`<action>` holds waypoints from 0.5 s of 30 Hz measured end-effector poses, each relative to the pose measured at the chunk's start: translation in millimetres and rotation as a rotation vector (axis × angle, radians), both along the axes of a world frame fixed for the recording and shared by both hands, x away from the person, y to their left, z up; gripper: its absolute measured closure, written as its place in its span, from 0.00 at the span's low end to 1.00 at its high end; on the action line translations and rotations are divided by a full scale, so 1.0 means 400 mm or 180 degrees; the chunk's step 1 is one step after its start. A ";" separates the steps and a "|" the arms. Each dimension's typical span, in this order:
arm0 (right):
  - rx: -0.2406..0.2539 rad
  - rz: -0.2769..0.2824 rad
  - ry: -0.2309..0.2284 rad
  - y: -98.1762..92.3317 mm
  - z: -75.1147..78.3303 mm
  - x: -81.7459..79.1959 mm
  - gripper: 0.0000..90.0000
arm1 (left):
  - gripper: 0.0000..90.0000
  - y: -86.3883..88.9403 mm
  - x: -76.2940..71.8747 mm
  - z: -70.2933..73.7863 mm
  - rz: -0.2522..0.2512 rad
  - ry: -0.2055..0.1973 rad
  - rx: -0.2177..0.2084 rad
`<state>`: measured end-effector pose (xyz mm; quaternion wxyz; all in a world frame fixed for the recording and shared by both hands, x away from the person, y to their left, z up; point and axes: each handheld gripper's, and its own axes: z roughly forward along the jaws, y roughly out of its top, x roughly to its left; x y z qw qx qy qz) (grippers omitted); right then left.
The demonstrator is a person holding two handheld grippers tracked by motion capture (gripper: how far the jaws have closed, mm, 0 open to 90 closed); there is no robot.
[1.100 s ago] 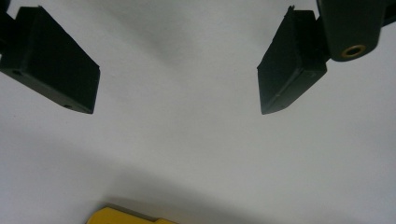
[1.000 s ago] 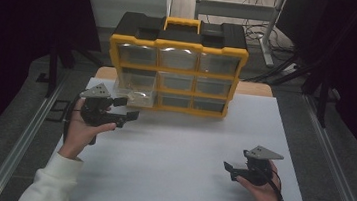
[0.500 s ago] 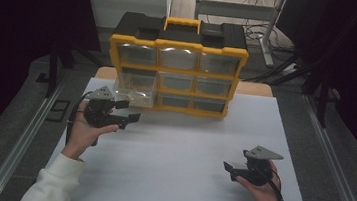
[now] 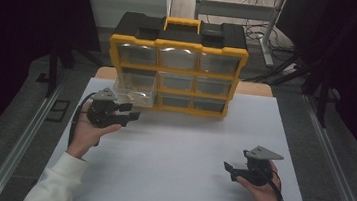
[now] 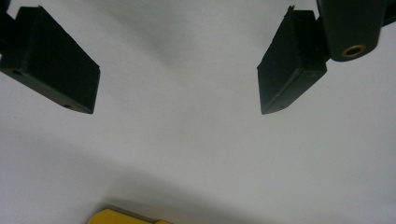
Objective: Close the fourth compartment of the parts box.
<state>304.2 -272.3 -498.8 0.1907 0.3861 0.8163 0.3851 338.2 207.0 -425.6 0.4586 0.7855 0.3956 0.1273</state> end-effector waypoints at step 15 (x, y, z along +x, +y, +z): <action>0.0022 -0.0006 -0.0011 -0.002 0.003 0.000 0.15 | 1.00 0.014 0.041 -0.006 0.0203 0.0088 -0.0123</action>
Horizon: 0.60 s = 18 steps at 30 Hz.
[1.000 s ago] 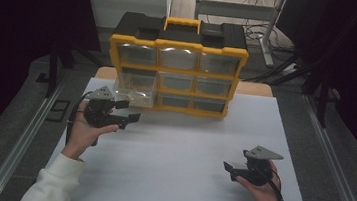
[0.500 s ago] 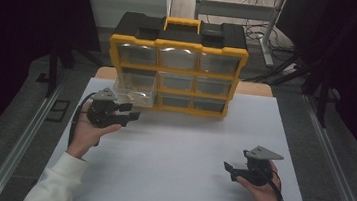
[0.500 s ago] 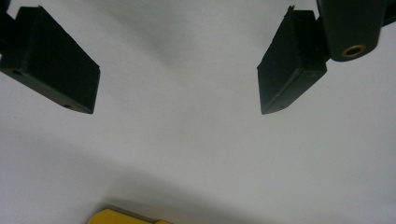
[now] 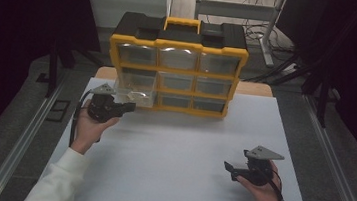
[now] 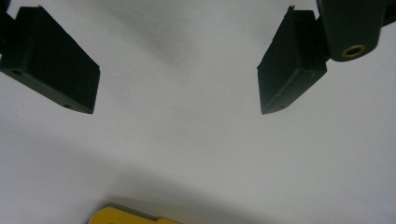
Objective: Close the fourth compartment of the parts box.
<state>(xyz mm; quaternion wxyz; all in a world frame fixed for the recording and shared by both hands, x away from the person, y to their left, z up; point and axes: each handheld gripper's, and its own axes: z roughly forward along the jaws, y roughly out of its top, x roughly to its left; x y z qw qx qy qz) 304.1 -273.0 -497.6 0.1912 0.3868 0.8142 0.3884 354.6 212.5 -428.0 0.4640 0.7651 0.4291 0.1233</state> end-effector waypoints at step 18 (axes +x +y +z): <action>0.0002 0.0005 0.0000 0.001 0.000 0.000 0.15 | 1.00 -0.013 0.038 0.025 0.0164 -0.0011 0.0130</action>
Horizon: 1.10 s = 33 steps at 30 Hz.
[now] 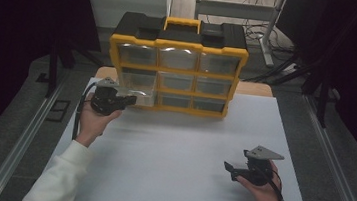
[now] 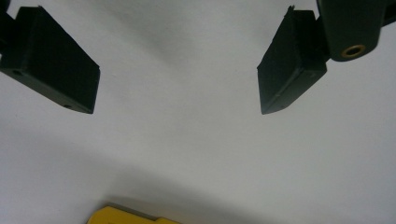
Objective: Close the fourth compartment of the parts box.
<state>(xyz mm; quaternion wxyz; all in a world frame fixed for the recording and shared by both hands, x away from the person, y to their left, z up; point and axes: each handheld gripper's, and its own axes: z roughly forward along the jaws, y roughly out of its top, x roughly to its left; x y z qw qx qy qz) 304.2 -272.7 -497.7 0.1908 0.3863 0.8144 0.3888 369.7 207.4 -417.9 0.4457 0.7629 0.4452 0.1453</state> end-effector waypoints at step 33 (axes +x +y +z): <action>0.0002 0.0004 0.0000 0.001 -0.001 0.002 0.15 | 0.99 -0.007 0.062 0.018 0.0141 0.0038 0.0012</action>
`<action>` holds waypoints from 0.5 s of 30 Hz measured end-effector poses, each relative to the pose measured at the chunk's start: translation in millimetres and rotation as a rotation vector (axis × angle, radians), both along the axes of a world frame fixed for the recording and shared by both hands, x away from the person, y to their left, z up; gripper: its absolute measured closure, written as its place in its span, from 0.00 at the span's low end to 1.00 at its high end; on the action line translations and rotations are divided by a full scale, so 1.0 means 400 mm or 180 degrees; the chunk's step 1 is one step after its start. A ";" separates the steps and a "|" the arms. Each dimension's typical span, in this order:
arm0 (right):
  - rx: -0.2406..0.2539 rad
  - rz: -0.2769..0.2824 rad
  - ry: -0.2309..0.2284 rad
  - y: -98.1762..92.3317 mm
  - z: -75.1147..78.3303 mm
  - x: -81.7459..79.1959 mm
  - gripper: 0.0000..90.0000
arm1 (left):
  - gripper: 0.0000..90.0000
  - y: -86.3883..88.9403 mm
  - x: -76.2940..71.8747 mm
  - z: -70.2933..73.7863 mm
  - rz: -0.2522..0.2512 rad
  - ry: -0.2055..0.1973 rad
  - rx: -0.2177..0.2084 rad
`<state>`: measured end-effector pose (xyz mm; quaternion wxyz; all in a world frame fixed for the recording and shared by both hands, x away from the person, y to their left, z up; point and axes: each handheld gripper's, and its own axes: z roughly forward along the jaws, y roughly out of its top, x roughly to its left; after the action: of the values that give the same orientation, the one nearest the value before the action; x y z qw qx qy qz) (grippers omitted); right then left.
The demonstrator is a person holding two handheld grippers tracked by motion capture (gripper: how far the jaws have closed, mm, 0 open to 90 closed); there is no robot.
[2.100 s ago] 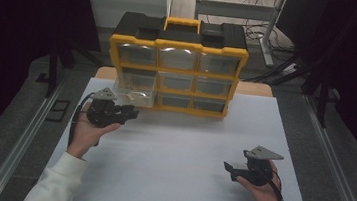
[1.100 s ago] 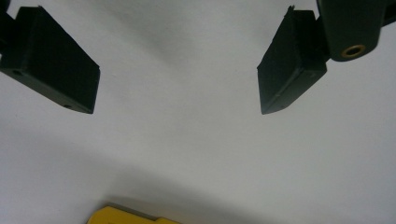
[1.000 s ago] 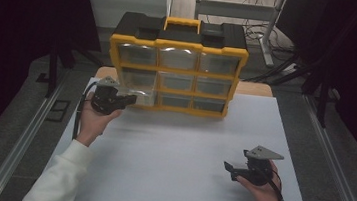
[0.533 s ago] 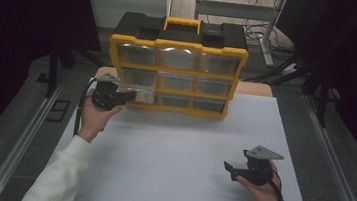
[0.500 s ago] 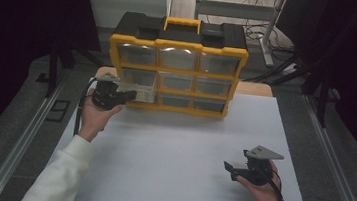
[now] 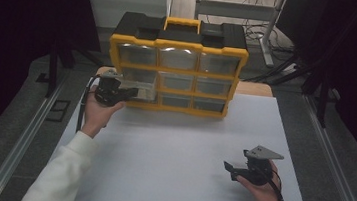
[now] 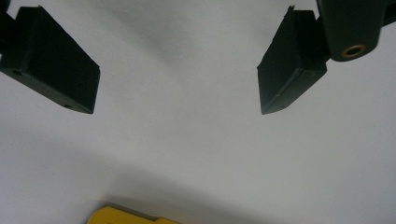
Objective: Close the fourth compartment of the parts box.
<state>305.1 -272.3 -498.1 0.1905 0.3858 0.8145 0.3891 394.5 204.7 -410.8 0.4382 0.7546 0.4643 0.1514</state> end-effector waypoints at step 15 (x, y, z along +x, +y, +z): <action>-0.0005 0.0005 0.0004 0.001 0.000 0.000 0.15 | 0.99 -0.006 0.027 0.003 0.0029 -0.0009 -0.0050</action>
<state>305.0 -271.9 -498.1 0.1900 0.3853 0.8153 0.3883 405.2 202.2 -409.6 0.4441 0.7487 0.4684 0.1508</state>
